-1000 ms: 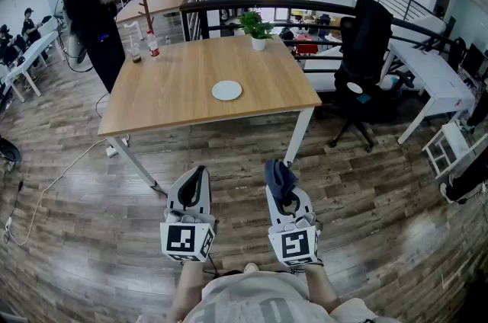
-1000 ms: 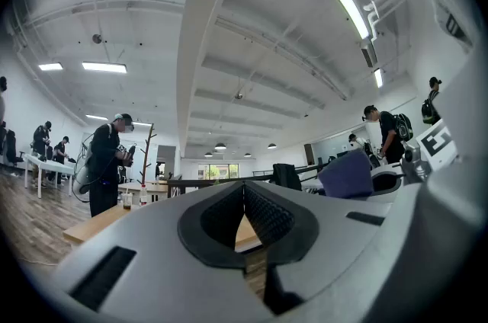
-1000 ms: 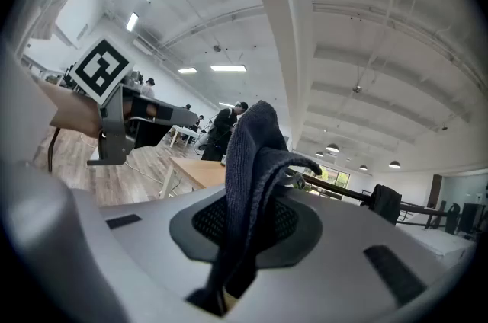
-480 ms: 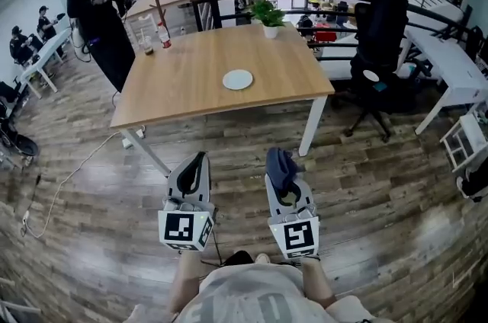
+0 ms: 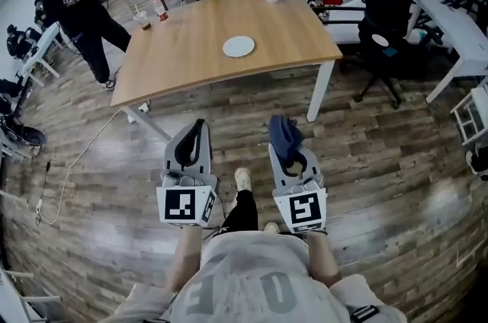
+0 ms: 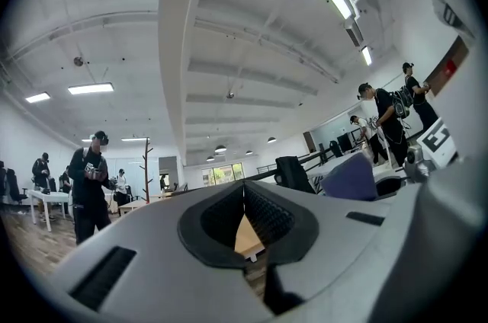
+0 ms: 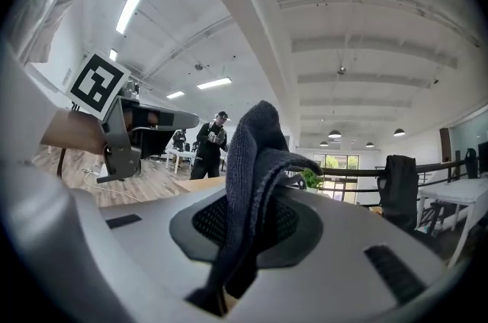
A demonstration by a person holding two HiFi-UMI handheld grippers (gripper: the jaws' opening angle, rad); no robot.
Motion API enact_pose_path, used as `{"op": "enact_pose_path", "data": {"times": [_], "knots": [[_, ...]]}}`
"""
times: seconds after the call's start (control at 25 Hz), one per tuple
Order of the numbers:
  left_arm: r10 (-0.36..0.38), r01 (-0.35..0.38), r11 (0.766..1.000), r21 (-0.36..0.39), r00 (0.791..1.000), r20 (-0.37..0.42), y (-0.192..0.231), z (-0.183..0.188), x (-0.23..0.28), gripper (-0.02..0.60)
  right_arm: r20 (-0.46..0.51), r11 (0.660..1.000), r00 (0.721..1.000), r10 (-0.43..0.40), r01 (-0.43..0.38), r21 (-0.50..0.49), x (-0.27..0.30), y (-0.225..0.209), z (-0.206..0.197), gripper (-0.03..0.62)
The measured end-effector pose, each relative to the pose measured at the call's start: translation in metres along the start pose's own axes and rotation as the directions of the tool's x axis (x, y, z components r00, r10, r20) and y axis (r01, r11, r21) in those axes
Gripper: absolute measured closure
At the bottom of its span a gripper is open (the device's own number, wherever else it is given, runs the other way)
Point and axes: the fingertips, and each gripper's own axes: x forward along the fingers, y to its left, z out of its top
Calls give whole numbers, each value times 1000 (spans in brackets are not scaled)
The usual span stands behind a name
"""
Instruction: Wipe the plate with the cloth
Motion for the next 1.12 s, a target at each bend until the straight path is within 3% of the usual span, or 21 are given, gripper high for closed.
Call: {"op": "enact_pose_path", "data": {"times": [0.32,0.56,0.88,1.12], "knots": [[-55,59,994,-91,997,45,8,-16,68,572,-38,995,999,24,-28,-93,57,-28,3,539],[-44,48,992,-120,998,35,40,-46,136,572,-89,976,992,88,-104,-193,131,-40,-2,537],[-13,13,988,-151,1000,6,130,-82,250,572,-136,963,976,171,-195,-185,273,-54,0,537],[9,-7,985,-170,1000,13,197,-113,320,572,-146,974,983,113,-139,-181,364,-86,-2,537]]}}
